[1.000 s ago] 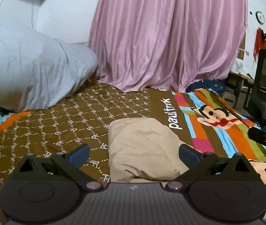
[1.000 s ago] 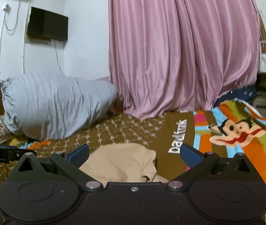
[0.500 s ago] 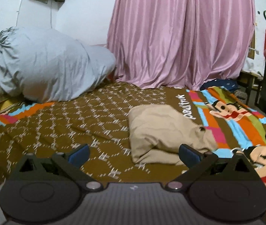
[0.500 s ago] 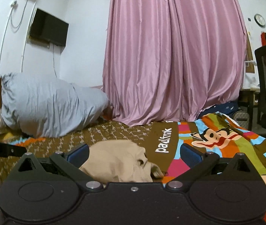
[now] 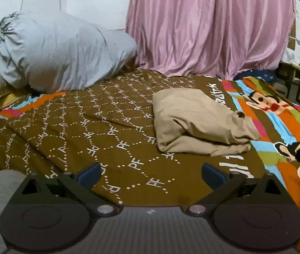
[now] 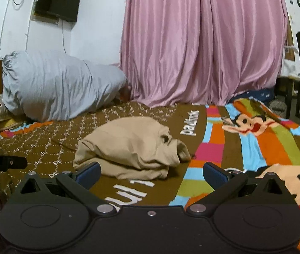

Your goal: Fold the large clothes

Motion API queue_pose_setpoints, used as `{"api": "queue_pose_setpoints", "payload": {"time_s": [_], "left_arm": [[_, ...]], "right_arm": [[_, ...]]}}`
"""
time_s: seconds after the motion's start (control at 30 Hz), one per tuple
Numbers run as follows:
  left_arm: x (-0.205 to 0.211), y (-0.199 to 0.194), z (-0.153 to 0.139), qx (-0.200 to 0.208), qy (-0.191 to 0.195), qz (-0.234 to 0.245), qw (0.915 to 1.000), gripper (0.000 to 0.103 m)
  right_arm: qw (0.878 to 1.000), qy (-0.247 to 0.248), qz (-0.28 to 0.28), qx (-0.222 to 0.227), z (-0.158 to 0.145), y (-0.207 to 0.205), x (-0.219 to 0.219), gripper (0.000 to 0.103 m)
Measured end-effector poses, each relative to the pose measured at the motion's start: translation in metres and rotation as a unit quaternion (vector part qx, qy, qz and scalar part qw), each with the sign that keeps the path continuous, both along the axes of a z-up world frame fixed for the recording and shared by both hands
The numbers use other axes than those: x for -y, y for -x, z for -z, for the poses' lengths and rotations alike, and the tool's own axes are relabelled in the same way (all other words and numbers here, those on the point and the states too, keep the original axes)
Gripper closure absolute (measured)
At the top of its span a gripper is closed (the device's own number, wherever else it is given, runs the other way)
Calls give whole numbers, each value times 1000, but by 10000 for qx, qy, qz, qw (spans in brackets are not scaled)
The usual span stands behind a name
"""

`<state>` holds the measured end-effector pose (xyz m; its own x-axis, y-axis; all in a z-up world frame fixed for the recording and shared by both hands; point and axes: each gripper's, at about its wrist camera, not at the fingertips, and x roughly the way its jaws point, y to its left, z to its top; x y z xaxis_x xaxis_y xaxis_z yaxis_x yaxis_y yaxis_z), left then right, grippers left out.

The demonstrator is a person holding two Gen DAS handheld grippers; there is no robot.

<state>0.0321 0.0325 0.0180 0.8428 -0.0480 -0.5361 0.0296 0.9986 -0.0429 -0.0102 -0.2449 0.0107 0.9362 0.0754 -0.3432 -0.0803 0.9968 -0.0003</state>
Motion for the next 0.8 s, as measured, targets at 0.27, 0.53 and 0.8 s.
{"api": "queue_pose_setpoints", "payload": {"time_s": [0.27,0.53,0.8], "left_arm": [[3,0,0,17,-20,40,10000,1],[4,0,1,-4,-18,43,10000,1],[4,0,1,-4,-19,43,10000,1]], "right_arm": [[9999,-75,-104,-80,4,-4,-1,1],[9998,-136,-86,-105,3,-3,3,1],[9998,-160,-72,-111,3,-4,3,1]]}}
